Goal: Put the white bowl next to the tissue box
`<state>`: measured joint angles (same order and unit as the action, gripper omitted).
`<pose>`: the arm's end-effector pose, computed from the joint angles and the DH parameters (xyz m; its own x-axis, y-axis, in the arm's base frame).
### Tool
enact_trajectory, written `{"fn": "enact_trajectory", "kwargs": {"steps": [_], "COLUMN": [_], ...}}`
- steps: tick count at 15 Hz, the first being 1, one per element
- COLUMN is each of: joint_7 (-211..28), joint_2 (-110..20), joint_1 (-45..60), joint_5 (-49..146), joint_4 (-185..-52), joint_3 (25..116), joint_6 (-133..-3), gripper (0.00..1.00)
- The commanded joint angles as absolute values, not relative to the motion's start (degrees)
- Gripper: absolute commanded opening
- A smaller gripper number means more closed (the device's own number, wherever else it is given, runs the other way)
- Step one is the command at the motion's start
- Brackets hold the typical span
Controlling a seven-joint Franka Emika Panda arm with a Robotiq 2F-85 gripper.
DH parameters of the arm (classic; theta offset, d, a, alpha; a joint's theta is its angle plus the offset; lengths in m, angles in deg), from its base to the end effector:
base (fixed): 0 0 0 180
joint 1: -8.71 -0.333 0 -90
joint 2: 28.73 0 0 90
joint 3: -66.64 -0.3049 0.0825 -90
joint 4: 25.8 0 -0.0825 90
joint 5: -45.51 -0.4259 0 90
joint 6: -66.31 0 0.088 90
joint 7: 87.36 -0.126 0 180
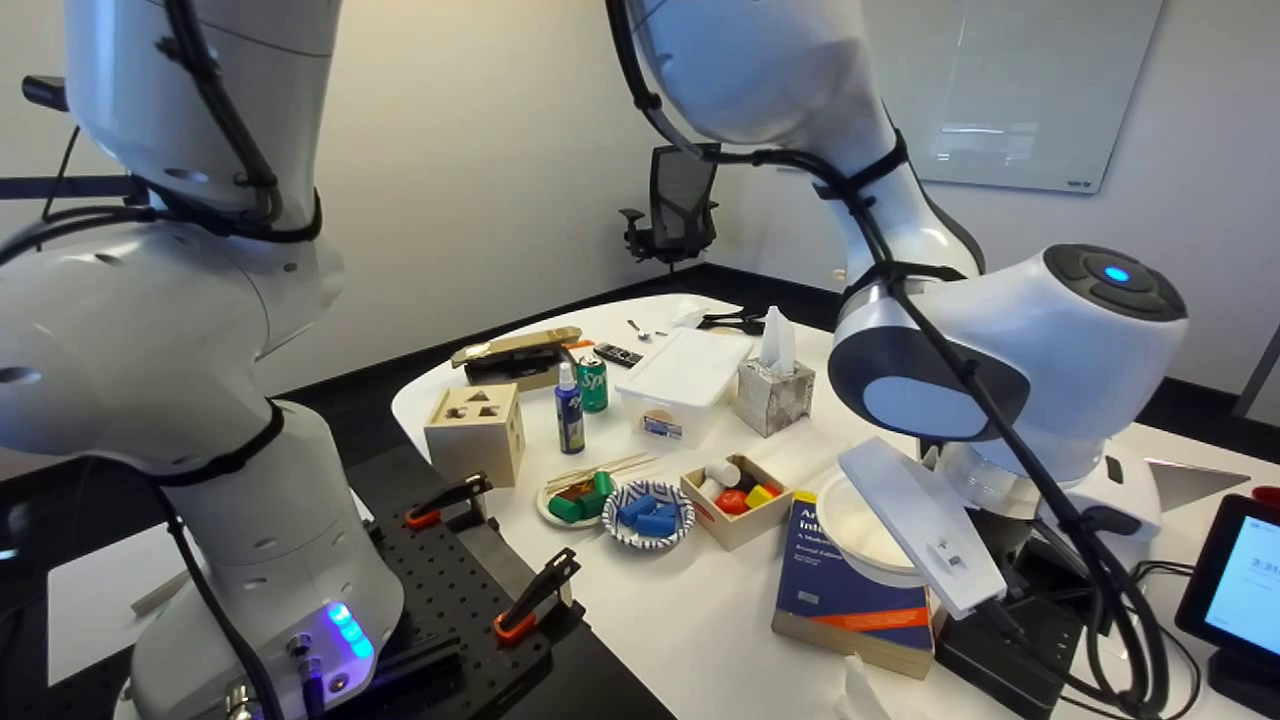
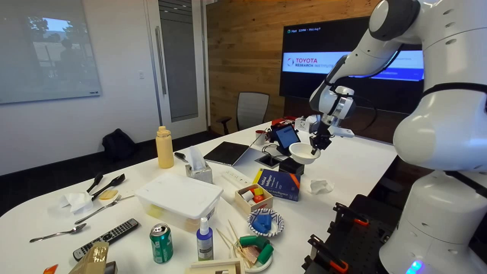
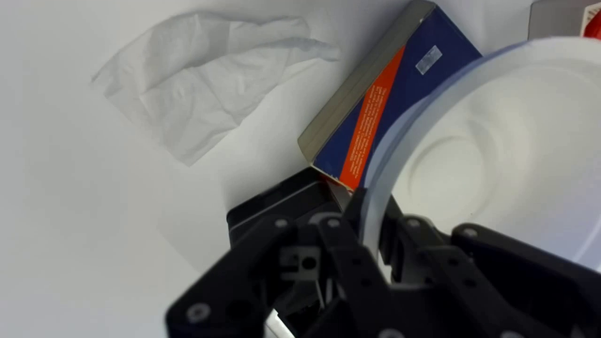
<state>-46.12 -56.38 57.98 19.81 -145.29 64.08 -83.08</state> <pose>0.4134 -0.4445 0.1289 0.8663 -0.4743 0.1567 -0.4423 -0.8742 -0.2005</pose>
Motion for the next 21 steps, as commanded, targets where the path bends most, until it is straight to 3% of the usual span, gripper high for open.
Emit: {"fn": "enact_trajectory", "kwargs": {"steps": [1, 9, 21], "joint_7": [-48.7, -54.3, -56.3], "joint_2": [-63.4, -80.9, -101.4], "joint_1": [54.9, 46.4, 38.1], "joint_5": [21.5, 26.2, 27.4], "joint_4": [-134.7, -110.4, -85.2], "joint_3": [64.0, 63.7, 61.7], "joint_6": [-78.4, -67.4, -70.4], "gripper": [0.02, 0.02, 0.02]}}
